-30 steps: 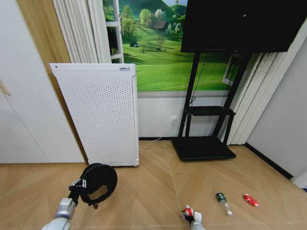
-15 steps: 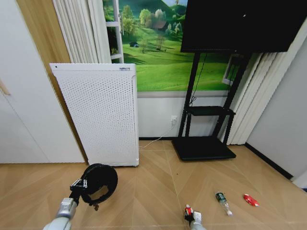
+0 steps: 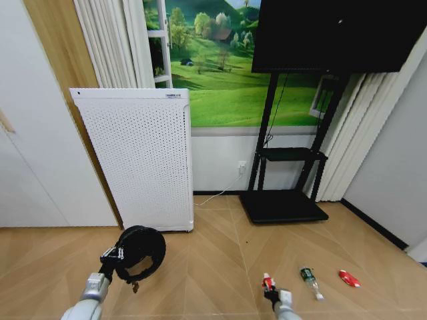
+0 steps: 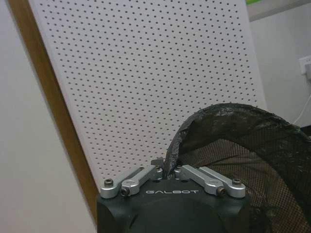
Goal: Pick up the trash bin and place the garbage on the floor into it.
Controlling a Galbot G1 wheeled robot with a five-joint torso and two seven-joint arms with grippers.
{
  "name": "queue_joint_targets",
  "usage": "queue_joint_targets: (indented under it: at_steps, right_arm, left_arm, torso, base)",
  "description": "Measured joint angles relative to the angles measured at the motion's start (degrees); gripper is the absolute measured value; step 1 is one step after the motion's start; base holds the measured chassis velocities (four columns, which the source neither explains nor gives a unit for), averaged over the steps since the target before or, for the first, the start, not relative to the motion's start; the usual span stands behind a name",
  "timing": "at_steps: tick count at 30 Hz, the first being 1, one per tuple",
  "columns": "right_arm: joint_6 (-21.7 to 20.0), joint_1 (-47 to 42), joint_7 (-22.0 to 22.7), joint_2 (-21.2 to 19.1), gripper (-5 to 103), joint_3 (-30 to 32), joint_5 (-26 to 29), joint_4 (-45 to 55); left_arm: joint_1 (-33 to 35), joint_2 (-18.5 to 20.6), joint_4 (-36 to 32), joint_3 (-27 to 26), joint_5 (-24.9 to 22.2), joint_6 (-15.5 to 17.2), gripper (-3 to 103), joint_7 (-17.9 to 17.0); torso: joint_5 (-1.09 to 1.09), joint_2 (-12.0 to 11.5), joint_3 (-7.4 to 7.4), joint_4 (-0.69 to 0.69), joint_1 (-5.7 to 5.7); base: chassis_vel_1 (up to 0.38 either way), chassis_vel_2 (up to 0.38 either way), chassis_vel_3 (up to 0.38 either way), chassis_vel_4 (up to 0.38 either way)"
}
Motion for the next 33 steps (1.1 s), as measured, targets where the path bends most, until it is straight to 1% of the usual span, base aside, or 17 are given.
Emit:
queue_joint_targets:
  at_steps: [1, 2, 4, 5, 6, 8, 9, 12, 13, 14, 16, 17, 20, 21, 23, 31, 33]
  right_arm:
    - [0.9, -1.6, -1.39, -1.46, 30, 0.71, -0.54, 3.49]
    - [0.9, -1.6, -1.39, -1.46, 30, 0.71, -0.54, 3.49]
    - [4.62, -5.09, -5.98, -3.93, 30, 2.22, -3.04, 10.14]
    - [4.62, -5.09, -5.98, -3.93, 30, 2.22, -3.04, 10.14]
    - [6.19, -5.91, -7.55, -4.46, 30, 2.48, -4.01, 11.62]
    - [11.7, -7.26, -11.97, -5.54, 30, 2.93, -7.43, 14.32]
    - [11.7, -7.26, -11.97, -5.54, 30, 2.93, -7.43, 14.32]
    - [19.57, -6.37, -18.01, -5.99, 30, 2.09, -12.45, 15.34]
    - [19.57, -6.37, -18.01, -5.99, 30, 2.09, -12.45, 15.34]
    - [21.1, -5.73, -19.43, -6.0, 30, 1.65, -13.18, 15.31]
    - [25.89, -3.62, -25.12, -5.99, 30, -0.02, -15.28, 14.44]
    - [25.89, -3.62, -25.12, -5.99, 30, -0.02, -15.28, 14.44]
    - [31.27, -0.45, -31.91, -5.75, 30, -3.83, -17.37, 12.72]
    - [31.27, -0.45, -31.91, -5.75, 30, -3.83, -17.37, 12.72]
    - [32.44, 1.7, -33.48, -5.29, 29, -7.76, -17.58, 11.53]
    - [32.52, 7.6, -33.58, -3.3, 29, -14.9, -18.61, 7.86]
    - [32.52, 11.82, -33.06, -1.27, 29, -19.01, -18.61, 4.84]
  left_arm:
    - [-0.63, -0.19, 0.16, 1.15, 0.08, 0.23, 4, -0.12]
    - [-0.63, -0.19, 0.16, 1.15, 0.08, 0.23, 4, -0.12]
    - [-2.2, -0.79, 0.22, 4.39, 0.27, 1.19, 4, -0.44]
    - [-2.2, -0.79, 0.22, 4.39, 0.27, 1.19, 4, -0.44]
    - [-2.66, -1.02, 0.22, 5.43, 0.32, 1.54, 4, -0.53]
    - [-4.11, -1.94, 0.22, 8.18, 0.8, 2.37, 4, -0.79]
    - [-4.11, -1.94, 0.22, 8.18, 0.8, 2.37, 4, -0.79]
    - [-5.79, -3.79, 0.36, 11.8, 0.87, 3.88, 4, -1.42]
    - [-5.79, -3.79, 0.36, 11.8, 0.87, 3.88, 4, -1.42]
    - [-6.09, -4.19, 0.47, 12.5, 0.87, 4.11, 4, -1.49]
    - [-6.88, -5.23, 1.23, 14.28, 0.87, 4.3, 4, -1.7]
    - [-6.88, -5.23, 1.23, 14.28, 0.87, 4.3, 4, -1.7]
    - [-7.9, -6.62, 2.92, 16.15, 0.88, 4.29, 4, -1.86]
    - [-7.9, -6.62, 2.92, 16.15, 0.88, 4.29, 4, -1.86]
    - [-8.6, -7.37, 3.85, 16.91, 1.06, 4.28, 4, -1.93]
    - [-9.95, -8.76, 4.9, 18.07, 1.34, 4.28, 4, -2.07]
    - [-10.7, -9.6, 5.57, 18.8, 1.47, 4.29, 4, -2.08]
  torso:
    - [0.0, 0.0, 0.0, 0.0, 0.0]
    - [0.0, 0.0, 0.0, 0.0, 0.0]
    - [0.0, 0.0, 0.0, 0.0, 0.0]
    - [0.0, 0.0, 0.0, 0.0, 0.0]
    - [0.01, 0.0, 0.0, -0.01, 0.0]
    - [0.0, 0.0, 0.0, 0.0, 0.0]
    - [0.0, 0.0, 0.0, 0.0, 0.0]
    - [0.0, 0.0, 0.0, 0.0, 0.0]
    - [0.0, 0.0, 0.0, 0.0, 0.0]
    - [0.01, 0.0, 0.0, 0.0, 0.0]
    - [0.02, 0.0, 0.0, 0.02, 0.0]
    - [0.02, 0.0, 0.0, 0.02, 0.0]
    - [0.0, 0.0, 0.0, 0.01, 0.0]
    - [0.0, 0.0, 0.0, 0.01, 0.0]
    - [0.01, 0.0, 0.01, 0.0, 0.0]
    - [0.0, 0.0, 0.01, 0.01, 0.0]
    - [0.01, 0.0, 0.01, 0.0, 0.0]
  base:
    - [0.0, 0.0, 0.0, 0.0]
    - [0.0, 0.0, 0.0, 0.0]
    - [0.0, 0.0, 0.0, 0.0]
    - [0.0, 0.0, 0.0, 0.0]
    - [0.0, 0.0, 0.0, 0.0]
    - [0.0, 0.0, 0.0, 0.0]
    - [0.0, 0.0, 0.0, 0.0]
    - [0.0, 0.0, 0.0, 0.0]
    - [0.0, 0.0, 0.0, 0.0]
    - [0.0, 0.0, 0.0, 0.0]
    - [0.0, 0.0, 0.0, 0.0]
    - [0.0, 0.0, 0.0, 0.0]
    - [0.0, 0.0, 0.0, 0.0]
    - [0.0, 0.0, 0.0, 0.0]
    - [0.0, 0.0, 0.0, 0.0]
    - [0.0, 0.0, 0.0, 0.0]
    - [0.0, 0.0, 0.0, 0.0]
